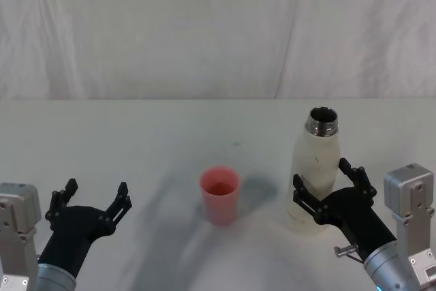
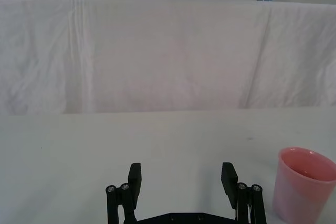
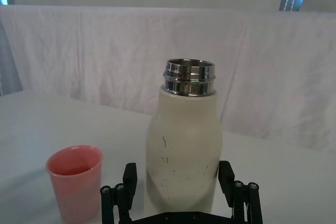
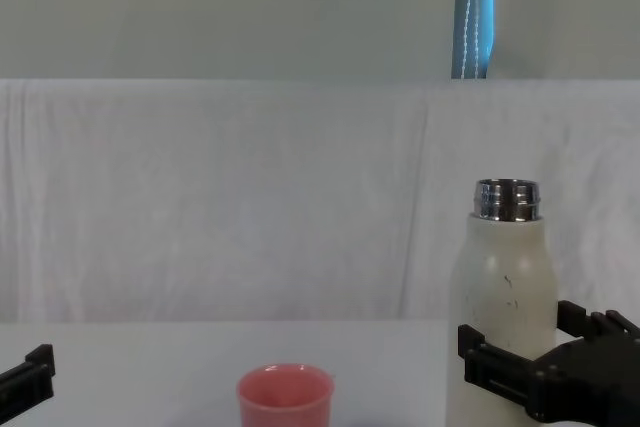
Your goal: Grasp the thermos with one hand and pour water into the cup lid.
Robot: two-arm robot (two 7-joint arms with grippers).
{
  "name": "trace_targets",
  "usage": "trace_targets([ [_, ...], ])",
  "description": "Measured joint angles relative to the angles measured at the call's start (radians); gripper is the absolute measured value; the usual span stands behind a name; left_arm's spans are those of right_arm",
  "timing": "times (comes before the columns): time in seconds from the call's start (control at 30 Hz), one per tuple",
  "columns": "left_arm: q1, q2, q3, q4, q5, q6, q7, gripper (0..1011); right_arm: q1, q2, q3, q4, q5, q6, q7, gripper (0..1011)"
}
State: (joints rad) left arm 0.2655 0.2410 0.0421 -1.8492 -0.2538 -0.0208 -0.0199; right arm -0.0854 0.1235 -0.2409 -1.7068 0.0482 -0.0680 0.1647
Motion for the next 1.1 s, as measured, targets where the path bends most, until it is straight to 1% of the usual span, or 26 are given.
trace_targets([
  [0.67, 0.000, 0.000, 0.000, 0.000, 0.000, 0.000, 0.000, 1001, 0.035, -0.018, -0.005, 0.041, -0.004, -0.001, -0.008, 1001],
  [1.1, 0.000, 0.000, 0.000, 0.000, 0.000, 0.000, 0.000, 1001, 0.074, -0.035, -0.006, 0.089, -0.011, -0.010, -0.019, 1001],
])
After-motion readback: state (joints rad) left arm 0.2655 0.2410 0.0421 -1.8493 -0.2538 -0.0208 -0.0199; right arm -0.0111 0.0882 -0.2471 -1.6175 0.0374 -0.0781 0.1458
